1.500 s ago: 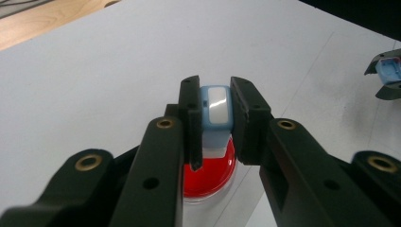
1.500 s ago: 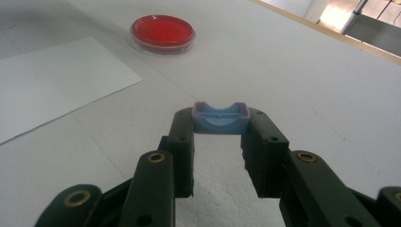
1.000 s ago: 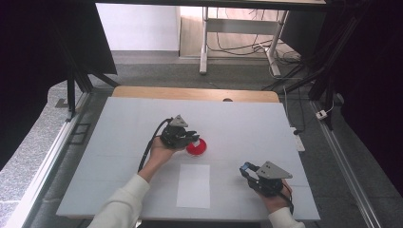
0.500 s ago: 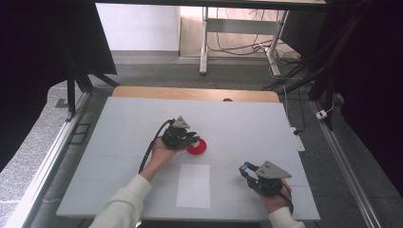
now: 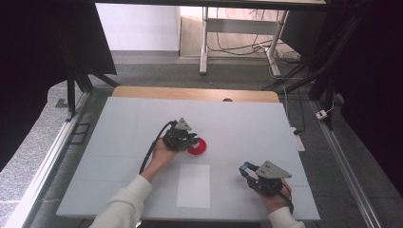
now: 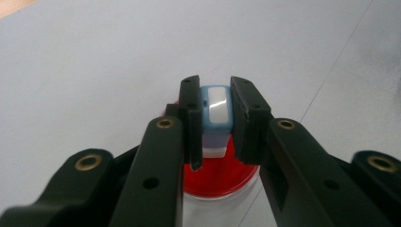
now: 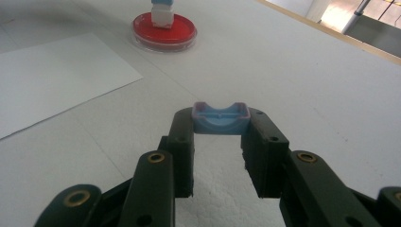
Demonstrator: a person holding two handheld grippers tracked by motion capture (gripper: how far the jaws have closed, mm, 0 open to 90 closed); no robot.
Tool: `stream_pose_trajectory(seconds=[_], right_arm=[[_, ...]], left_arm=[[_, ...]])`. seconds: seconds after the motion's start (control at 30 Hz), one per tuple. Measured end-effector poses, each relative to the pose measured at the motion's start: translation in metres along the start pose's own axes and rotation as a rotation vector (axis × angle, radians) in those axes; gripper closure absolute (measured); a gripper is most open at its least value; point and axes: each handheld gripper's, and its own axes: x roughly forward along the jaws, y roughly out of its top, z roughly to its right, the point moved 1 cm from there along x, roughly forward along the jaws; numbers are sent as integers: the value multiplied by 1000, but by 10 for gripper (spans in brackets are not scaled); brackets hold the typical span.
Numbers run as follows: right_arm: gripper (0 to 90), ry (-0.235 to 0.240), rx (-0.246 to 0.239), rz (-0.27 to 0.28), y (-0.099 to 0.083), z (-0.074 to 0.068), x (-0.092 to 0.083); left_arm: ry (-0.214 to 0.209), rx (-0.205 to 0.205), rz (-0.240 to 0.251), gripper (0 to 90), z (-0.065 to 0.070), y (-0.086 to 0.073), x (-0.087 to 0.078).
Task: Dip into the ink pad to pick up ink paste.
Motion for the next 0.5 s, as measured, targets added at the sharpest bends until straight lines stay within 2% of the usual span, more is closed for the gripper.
stream_pose_trajectory(seconds=[0.37, 0.5], right_arm=[[652, -2, -3, -4, 0, 0, 0], [652, -1, -1, -2, 0, 0, 0]], left_arm=[[18, 33, -16, 753, 3, -1, 3], [13, 26, -14, 754, 2, -2, 4]])
